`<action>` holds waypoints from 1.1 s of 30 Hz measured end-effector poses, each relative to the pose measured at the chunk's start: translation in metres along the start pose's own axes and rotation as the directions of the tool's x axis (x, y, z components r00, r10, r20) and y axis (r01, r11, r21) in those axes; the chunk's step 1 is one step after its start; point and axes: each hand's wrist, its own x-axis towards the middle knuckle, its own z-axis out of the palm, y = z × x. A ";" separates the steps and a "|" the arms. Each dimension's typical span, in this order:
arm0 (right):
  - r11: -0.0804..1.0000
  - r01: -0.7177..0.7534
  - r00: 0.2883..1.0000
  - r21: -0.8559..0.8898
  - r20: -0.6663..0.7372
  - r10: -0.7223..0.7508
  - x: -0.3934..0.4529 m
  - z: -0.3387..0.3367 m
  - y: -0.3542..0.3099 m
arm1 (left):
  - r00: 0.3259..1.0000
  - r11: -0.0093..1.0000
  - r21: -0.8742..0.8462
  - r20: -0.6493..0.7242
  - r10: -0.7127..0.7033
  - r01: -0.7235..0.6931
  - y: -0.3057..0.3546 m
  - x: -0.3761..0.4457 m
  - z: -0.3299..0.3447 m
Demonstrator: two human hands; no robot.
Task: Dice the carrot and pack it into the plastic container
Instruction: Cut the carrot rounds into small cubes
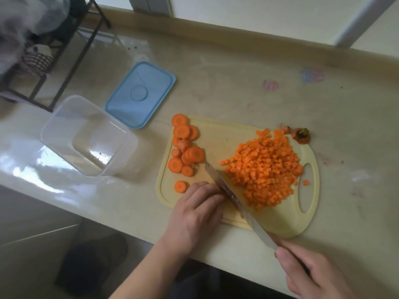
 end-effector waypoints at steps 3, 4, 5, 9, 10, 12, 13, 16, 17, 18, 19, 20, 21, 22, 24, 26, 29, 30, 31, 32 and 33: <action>1.000 0.017 0.999 0.001 -0.042 -0.017 -0.005 -0.002 -0.002 | 1.000 1.000 0.013 -0.023 -0.015 0.016 0.002 0.000 0.000; 1.000 0.026 0.999 -0.014 -0.042 -0.027 -0.006 -0.002 -0.003 | 1.000 1.000 0.016 -0.023 -0.020 0.020 0.002 0.000 0.000; 0.998 0.042 0.998 -0.049 -0.038 -0.044 -0.006 -0.004 -0.005 | 1.000 1.000 0.019 -0.023 -0.021 0.022 0.002 0.000 0.000; 0.960 0.059 0.997 -0.273 -0.032 -0.070 -0.006 -0.010 -0.006 | 1.000 1.000 0.015 -0.022 -0.005 0.006 0.001 -0.001 -0.001; 0.944 0.077 0.996 -0.320 -0.025 -0.090 -0.007 -0.011 -0.003 | 1.000 1.000 0.016 -0.021 -0.005 0.005 0.001 -0.001 -0.001; 0.936 0.074 0.996 -0.344 -0.013 -0.083 -0.005 -0.010 -0.004 | 1.000 1.000 0.018 -0.011 -0.009 0.009 0.000 -0.003 -0.001; 0.954 0.059 0.998 -0.296 -0.019 -0.067 -0.002 -0.009 -0.006 | 1.000 1.000 0.018 -0.005 -0.009 0.009 -0.001 -0.003 -0.001; 0.982 0.061 0.996 -0.180 -0.049 -0.070 0.003 -0.003 -0.010 | 1.000 1.000 0.020 0.005 -0.008 0.008 -0.002 -0.003 -0.002; 0.988 0.054 0.997 -0.146 -0.042 -0.061 0.004 -0.002 -0.012 | 1.000 1.000 0.019 0.005 -0.010 0.010 -0.001 -0.002 -0.002; 0.997 0.035 0.999 -0.073 -0.029 -0.037 0.005 -0.002 -0.011 | 1.000 1.000 0.021 0.005 -0.015 0.015 0.000 -0.002 -0.002; 1.000 -0.003 1.000 -0.008 -0.004 0.003 0.003 -0.001 -0.013 | 1.000 0.999 0.027 0.001 -0.018 0.018 0.001 -0.002 -0.003; 1.000 -0.024 1.000 0.003 0.004 0.024 0.002 -0.001 -0.012 | 1.000 0.999 0.033 -0.007 -0.021 0.021 0.002 -0.003 -0.003; 0.999 -0.032 0.999 -0.001 0.003 0.032 0.000 -0.002 -0.011 | 1.000 0.999 0.035 -0.016 -0.023 0.024 0.003 -0.004 -0.004; 0.999 -0.034 0.999 0.010 -0.003 0.034 -0.001 -0.003 -0.009 | 0.999 0.999 0.031 -0.022 -0.027 0.028 0.003 -0.006 -0.005; 0.998 -0.058 0.998 0.002 0.013 0.058 -0.005 -0.004 -0.006 | 0.999 0.999 0.008 -0.028 -0.033 0.033 0.003 -0.007 -0.006; 0.997 -0.054 0.998 -0.057 0.034 0.056 -0.008 -0.004 -0.001 | 0.999 0.999 -0.017 -0.025 -0.042 0.042 0.002 -0.008 -0.005; 0.991 -0.046 0.998 -0.129 0.035 0.051 -0.009 -0.002 0.004 | 0.998 0.997 -0.053 -0.004 -0.059 0.058 0.000 -0.008 -0.005; 0.989 -0.036 0.999 -0.140 0.027 0.040 -0.010 -0.001 0.004 | 0.998 0.996 -0.062 -0.005 -0.060 0.060 0.000 -0.008 -0.006; 0.989 -0.034 0.999 -0.142 0.028 0.039 -0.010 -0.001 0.003 | 0.998 0.996 -0.067 -0.011 -0.058 0.057 0.001 -0.008 -0.006; 0.990 -0.023 0.999 -0.140 0.030 0.027 -0.009 -0.002 0.002 | 0.998 0.996 -0.069 -0.017 -0.056 0.055 0.001 -0.007 -0.006; 0.989 -0.012 0.999 -0.148 0.040 0.018 -0.009 -0.004 0.000 | 0.998 0.996 -0.068 -0.021 -0.054 0.053 0.002 -0.006 -0.007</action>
